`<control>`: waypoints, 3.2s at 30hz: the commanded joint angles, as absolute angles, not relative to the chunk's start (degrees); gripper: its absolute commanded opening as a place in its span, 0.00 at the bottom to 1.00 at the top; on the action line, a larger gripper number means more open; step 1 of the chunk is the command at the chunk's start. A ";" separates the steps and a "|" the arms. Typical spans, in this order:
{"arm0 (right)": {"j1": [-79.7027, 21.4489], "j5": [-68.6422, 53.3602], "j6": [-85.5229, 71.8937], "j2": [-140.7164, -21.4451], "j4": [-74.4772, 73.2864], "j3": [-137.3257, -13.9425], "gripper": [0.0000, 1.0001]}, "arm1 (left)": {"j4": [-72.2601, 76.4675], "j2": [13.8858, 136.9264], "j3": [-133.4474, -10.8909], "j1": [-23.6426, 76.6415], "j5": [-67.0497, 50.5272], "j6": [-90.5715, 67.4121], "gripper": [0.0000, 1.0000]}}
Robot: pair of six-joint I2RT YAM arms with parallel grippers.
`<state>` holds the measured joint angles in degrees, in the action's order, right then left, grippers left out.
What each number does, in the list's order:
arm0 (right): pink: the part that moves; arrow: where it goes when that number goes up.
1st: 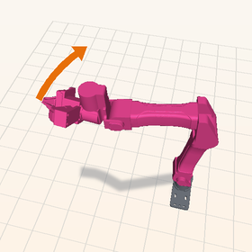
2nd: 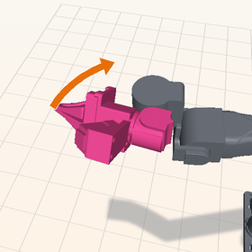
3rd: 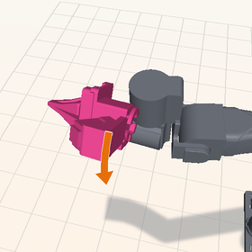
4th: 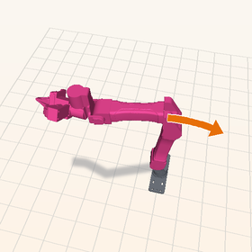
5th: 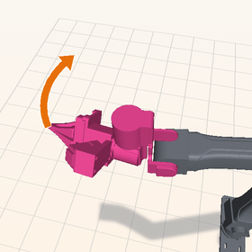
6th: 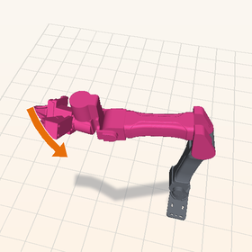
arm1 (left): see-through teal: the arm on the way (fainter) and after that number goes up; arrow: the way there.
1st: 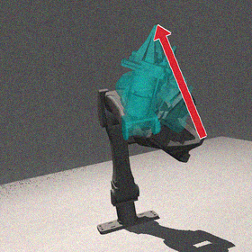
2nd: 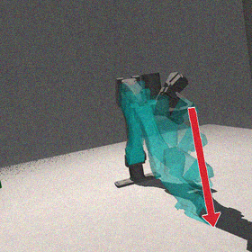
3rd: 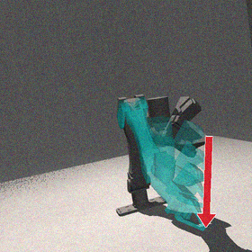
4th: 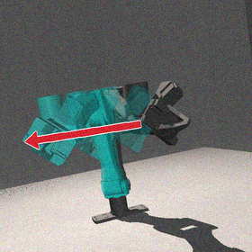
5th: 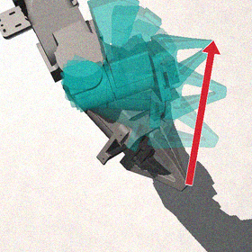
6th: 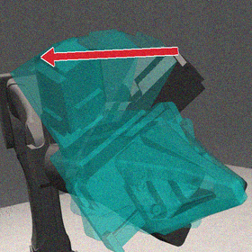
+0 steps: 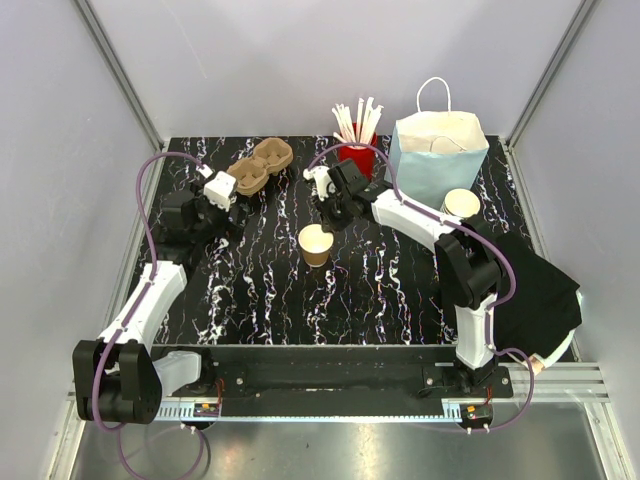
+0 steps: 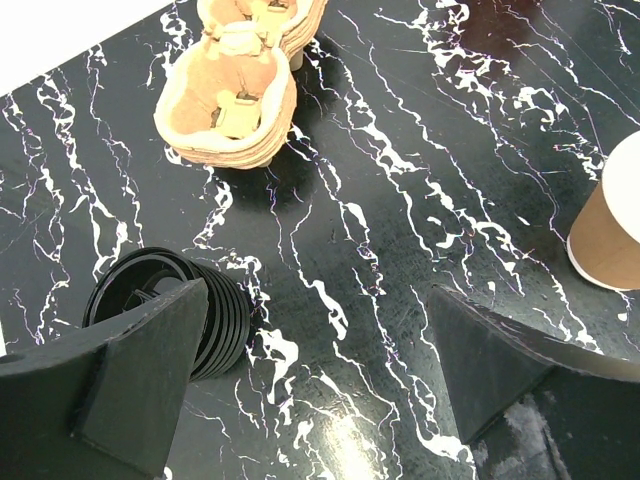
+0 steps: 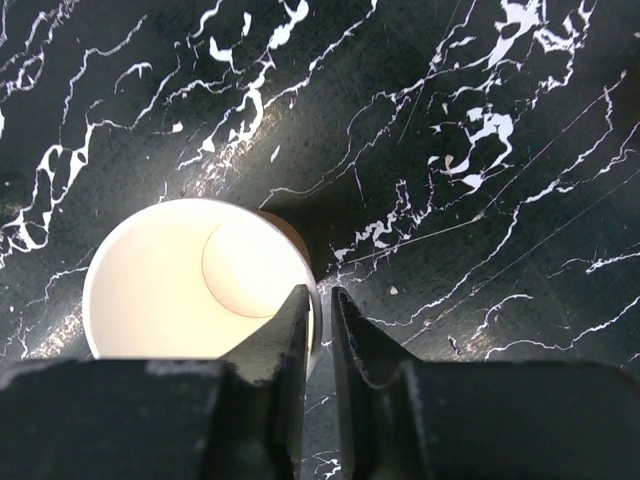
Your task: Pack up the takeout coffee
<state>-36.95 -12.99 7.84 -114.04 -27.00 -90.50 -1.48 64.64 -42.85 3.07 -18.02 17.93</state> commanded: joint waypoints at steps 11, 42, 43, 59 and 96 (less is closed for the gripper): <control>-37.88 -12.83 10.63 -107.06 -27.95 -91.23 0.56 | 1.93 63.72 -42.98 2.55 -18.72 17.05 0.99; -26.72 6.59 22.23 -110.83 -26.54 -92.28 0.79 | 0.97 63.37 -43.33 1.84 -19.42 16.70 0.99; -25.76 6.77 22.50 -111.35 -26.46 -92.46 0.79 | 0.97 63.46 -43.33 1.76 -19.51 16.79 0.99; -18.20 11.59 26.10 -118.47 -24.79 -98.52 0.79 | 0.62 63.90 -43.59 1.67 -19.86 16.79 0.99; -16.08 -33.92 20.48 -83.24 -51.15 -90.45 1.00 | -26.81 86.65 -68.73 -2.37 -14.16 26.98 0.99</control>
<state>-15.77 -31.59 20.14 -87.94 -50.43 -91.79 -27.40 85.52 -65.04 -2.02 -17.26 28.82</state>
